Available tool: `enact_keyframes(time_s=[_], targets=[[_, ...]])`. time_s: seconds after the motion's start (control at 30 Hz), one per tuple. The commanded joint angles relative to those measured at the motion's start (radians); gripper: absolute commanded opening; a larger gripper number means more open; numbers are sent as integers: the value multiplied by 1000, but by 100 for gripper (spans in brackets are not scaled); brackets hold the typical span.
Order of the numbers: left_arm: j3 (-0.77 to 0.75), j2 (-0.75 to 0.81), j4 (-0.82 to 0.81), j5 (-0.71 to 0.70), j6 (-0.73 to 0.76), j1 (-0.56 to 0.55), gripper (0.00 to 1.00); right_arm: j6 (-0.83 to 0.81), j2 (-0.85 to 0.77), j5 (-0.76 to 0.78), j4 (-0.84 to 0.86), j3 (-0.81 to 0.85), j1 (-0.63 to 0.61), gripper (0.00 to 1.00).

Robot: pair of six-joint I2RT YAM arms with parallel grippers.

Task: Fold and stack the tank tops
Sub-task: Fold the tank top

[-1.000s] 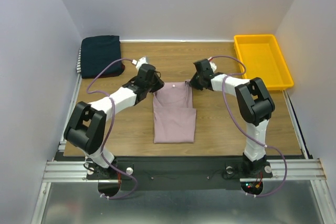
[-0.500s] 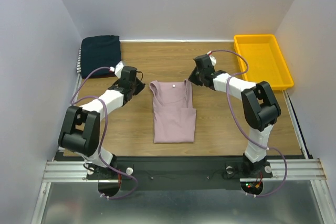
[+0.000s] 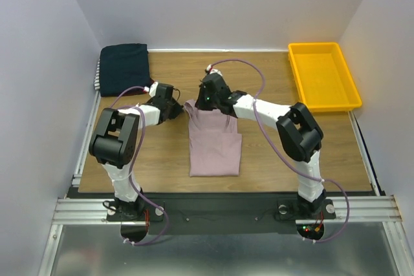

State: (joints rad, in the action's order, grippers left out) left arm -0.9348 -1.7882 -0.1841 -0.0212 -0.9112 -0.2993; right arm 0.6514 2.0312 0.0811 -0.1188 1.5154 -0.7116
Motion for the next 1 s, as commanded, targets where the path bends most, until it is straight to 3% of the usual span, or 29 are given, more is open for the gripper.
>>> enact_keyframes(time_s=[0.0,0.43,0.97], targets=[[-45,-11,-44,47,9,5,10,-91,44,-43,22,71,-45,9],[-75,-14,-80,113,17,5,10,-96,123,48,2,137,-52,12],[-108,-2,-110,147,49,-40,9,-6,124,120,4,63,1,11]])
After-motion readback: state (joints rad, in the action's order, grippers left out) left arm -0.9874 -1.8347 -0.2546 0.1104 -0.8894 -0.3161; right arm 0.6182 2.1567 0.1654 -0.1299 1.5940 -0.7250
